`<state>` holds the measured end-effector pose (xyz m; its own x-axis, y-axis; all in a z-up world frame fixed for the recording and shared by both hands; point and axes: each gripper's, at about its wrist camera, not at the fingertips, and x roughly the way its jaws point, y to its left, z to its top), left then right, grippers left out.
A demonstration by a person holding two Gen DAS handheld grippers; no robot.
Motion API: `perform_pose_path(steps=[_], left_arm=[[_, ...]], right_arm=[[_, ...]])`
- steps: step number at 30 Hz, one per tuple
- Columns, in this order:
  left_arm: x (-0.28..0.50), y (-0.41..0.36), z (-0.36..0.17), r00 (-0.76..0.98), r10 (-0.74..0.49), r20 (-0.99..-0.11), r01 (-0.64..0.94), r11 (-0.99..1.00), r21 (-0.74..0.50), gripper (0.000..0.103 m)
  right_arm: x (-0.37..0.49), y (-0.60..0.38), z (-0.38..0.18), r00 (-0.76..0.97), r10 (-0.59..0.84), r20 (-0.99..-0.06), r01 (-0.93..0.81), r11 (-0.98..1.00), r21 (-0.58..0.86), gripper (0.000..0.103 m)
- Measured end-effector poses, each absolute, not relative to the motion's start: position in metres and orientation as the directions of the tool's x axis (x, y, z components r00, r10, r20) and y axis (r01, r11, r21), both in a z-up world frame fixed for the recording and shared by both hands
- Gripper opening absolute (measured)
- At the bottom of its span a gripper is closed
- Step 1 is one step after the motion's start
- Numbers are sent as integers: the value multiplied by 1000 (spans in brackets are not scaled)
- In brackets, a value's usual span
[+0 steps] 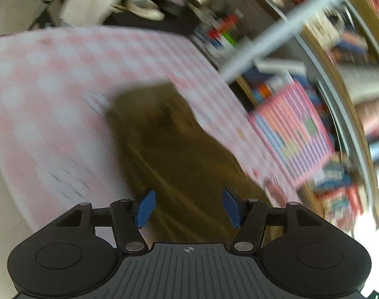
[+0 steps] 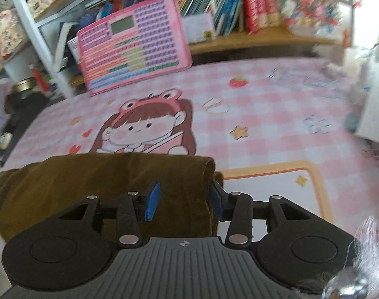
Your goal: Fold clothes
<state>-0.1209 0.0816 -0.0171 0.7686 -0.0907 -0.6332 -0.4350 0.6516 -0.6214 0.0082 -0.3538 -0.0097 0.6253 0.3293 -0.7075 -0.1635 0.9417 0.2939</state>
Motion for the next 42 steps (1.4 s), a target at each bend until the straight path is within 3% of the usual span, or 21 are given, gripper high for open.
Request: perform_pose_path(steps=[8, 19, 21, 22, 23, 25, 28, 31, 34, 37, 42], left_arm=[[-87, -29, -16, 700, -107, -706, -362, 799, -480, 60], [-86, -71, -29, 633, -25, -774, -429, 821, -377, 60], [-86, -74, -30, 632, -9, -775, -426, 831, -358, 61], [-87, -75, -30, 631, -4, -775, -423, 836, -349, 61], [-87, -76, -30, 629, 0, -777, -423, 839, -342, 61], [-87, -76, -30, 623, 10, -783, -426, 843, -328, 61], [-89, -76, -30, 615, 23, -788, -435, 844, -314, 62], [-88, -77, -30, 616, 27, -788, -439, 842, -315, 63], [-87, -81, -31, 621, 27, -784, -432, 845, -314, 68], [-85, -85, -31, 620, 36, -784, -427, 853, -299, 73], [-87, -85, -31, 630, 33, -776, -422, 853, -306, 74]], right_arm=[[23, -376, -14, 497, 583, -643, -318, 812, 490, 41], [44, -385, -22, 397, 704, -589, -367, 710, 602, 41], [56, -394, -31, 486, 638, -598, -278, 761, 587, 36], [62, -399, -36, 515, 611, -601, -227, 773, 592, 23], [69, -407, -44, 504, 619, -603, -172, 756, 632, 16], [75, -420, -55, 463, 657, -594, -110, 708, 698, 16], [67, -426, -42, 470, 650, -597, -154, 727, 669, 18], [53, -435, -29, 497, 638, -588, -174, 737, 653, 30], [36, -440, -17, 517, 629, -581, -196, 747, 635, 30], [15, -417, -3, 439, 685, -581, -356, 726, 588, 27], [-22, -374, -14, 267, 650, -711, -589, 694, 413, 17]])
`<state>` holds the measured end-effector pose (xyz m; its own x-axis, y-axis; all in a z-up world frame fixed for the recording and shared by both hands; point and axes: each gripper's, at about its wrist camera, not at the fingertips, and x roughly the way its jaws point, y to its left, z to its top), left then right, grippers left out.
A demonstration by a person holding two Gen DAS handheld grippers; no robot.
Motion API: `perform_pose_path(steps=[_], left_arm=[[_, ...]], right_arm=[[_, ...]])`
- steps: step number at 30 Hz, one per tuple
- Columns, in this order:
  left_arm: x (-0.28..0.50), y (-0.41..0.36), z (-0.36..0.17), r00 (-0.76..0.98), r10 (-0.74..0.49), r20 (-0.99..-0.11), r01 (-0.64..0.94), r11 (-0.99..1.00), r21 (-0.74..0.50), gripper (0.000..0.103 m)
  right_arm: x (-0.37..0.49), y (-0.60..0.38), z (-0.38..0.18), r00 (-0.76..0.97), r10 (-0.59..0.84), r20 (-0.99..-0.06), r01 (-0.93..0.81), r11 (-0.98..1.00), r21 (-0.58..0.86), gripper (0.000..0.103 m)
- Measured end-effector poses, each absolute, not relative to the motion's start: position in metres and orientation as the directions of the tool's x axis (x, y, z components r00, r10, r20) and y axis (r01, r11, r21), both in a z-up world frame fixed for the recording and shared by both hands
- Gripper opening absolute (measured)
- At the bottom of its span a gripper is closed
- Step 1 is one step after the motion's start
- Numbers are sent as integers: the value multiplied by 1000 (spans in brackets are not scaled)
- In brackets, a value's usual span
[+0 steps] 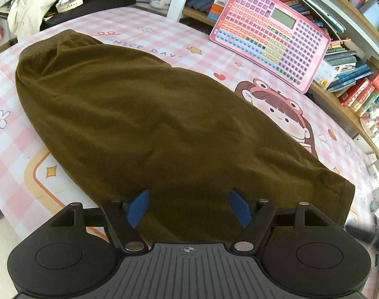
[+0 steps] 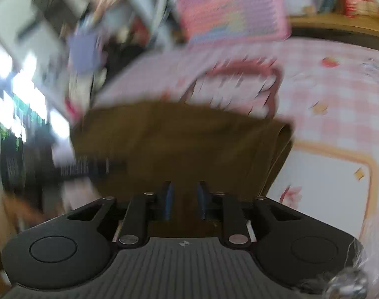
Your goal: Fold clothes
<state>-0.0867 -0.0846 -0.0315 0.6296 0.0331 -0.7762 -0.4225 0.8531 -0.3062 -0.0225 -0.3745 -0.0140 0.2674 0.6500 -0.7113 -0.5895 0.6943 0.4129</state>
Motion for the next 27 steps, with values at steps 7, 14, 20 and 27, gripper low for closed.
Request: perform_pose_path(steps=[7, 14, 20, 27], left_arm=[[-101, -69, -30, 657, 16, -754, -454, 807, -378, 74], [-123, -43, -25, 687, 50, -725, -522, 728, -445, 74], [-140, -11, -18, 705, 70, -706, -568, 652, -502, 74], [-146, 29, -18, 709, 79, -701, -589, 613, -526, 74]], right_arm=[[-46, -413, -25, 227, 571, -789, -585, 727, 359, 13], [-42, -404, -5, 300, 618, -727, -545, 736, 400, 14], [-32, -368, -5, 307, 627, -716, -570, 723, 389, 14], [-35, -343, -7, 326, 600, -731, -548, 750, 371, 14]])
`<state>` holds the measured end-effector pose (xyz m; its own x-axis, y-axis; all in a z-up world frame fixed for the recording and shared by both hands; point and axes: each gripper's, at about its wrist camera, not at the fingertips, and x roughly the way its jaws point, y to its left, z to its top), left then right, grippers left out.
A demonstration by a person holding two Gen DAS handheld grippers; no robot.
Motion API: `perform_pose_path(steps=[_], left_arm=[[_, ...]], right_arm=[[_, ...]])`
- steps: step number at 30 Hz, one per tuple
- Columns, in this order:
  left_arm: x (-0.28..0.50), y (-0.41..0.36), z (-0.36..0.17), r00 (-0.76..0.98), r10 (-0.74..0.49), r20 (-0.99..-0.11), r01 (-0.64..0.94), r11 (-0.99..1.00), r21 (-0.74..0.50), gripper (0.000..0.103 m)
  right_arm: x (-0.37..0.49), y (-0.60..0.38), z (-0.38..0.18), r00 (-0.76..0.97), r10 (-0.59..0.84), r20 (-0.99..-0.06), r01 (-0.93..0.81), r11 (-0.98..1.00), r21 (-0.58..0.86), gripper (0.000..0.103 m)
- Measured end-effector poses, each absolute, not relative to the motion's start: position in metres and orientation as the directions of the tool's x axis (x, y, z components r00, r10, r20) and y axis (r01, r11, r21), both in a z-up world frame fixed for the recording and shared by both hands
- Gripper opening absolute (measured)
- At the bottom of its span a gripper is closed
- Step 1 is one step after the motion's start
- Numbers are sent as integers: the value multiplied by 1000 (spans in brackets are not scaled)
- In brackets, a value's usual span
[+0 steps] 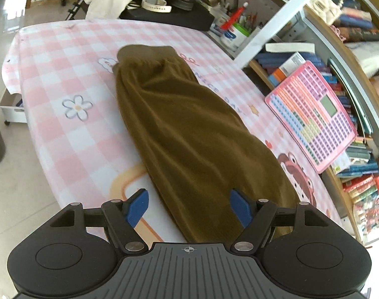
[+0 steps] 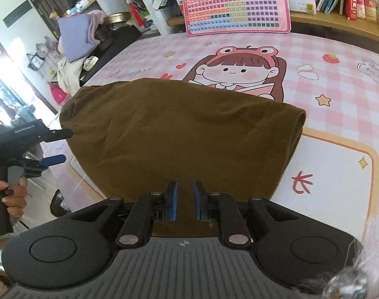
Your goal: Fold clothes
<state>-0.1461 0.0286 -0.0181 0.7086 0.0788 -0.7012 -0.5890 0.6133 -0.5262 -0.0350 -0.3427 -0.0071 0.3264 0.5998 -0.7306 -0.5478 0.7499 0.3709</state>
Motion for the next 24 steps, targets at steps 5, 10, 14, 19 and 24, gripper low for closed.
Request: perform_pose_path(steps=[5, 10, 14, 19, 24], left_arm=[[-138, 51, -23, 715, 21, -699, -551, 632, -545, 74], [-133, 76, -27, 711, -51, -702, -498, 668, -553, 74], [-134, 105, -33, 716, -94, -692, -476, 659, -582, 75], [-131, 139, -40, 716, -144, -683, -444, 661, -605, 74], [-123, 162, -48, 712, -178, -679, -415, 673, -612, 74]], right_arm=[[-45, -321, -4, 375, 553, -744, -502, 796, 339, 14], [-63, -286, 3, 410, 508, -758, -469, 830, 303, 22], [-82, -254, 4, 438, 466, -769, -444, 856, 266, 30], [-100, -222, 1, 526, 360, -770, -335, 920, 201, 39], [-104, -188, -8, 596, 250, -763, -252, 961, 118, 45]])
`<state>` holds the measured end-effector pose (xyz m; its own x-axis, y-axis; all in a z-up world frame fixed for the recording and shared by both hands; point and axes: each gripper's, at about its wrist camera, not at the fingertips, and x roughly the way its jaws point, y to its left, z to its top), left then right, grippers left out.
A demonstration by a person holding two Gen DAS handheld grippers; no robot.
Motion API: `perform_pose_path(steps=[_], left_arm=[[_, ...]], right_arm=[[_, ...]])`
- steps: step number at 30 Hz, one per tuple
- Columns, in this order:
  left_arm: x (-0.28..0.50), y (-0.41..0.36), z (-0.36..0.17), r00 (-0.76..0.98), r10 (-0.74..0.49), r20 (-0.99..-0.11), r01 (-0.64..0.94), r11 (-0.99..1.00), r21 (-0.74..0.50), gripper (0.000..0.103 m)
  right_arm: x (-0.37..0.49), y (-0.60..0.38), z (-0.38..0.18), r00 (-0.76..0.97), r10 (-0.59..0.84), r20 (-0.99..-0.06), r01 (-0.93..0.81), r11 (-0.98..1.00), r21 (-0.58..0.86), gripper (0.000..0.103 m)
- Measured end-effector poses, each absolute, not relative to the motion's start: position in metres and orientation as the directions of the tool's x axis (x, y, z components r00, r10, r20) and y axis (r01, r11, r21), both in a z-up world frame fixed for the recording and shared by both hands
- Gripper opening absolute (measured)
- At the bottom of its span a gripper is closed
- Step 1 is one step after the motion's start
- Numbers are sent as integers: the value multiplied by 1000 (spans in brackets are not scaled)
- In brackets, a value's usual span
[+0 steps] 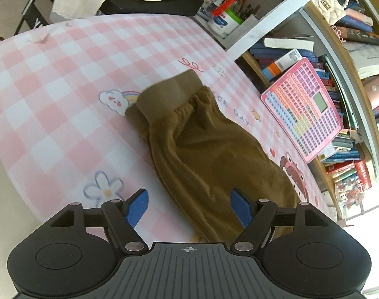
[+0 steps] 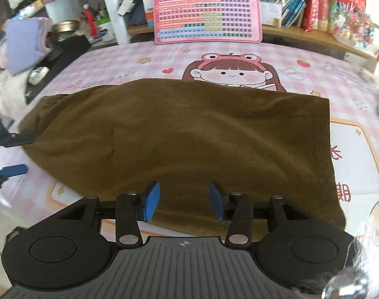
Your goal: Fold clothes
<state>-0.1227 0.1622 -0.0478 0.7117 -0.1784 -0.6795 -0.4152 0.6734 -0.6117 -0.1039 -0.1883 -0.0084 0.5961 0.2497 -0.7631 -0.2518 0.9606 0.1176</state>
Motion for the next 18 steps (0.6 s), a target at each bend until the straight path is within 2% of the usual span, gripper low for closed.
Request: perform_pose_path(steps=[8, 13, 18], left_arm=[[-114, 171, -59, 722, -212, -659, -395, 655, -644, 73], [-111, 175, -62, 744, -208, -635, -396, 628, -670, 72], [-108, 185, -67, 775, -189, -603, -440, 522, -730, 66]], right_arm=[[-96, -139, -16, 687, 109, -719, -219, 974, -62, 65], [-91, -117, -22, 698, 77, -712, -226, 967, -117, 69], [-86, -98, -30, 691, 64, -720, -252, 955, -158, 69]])
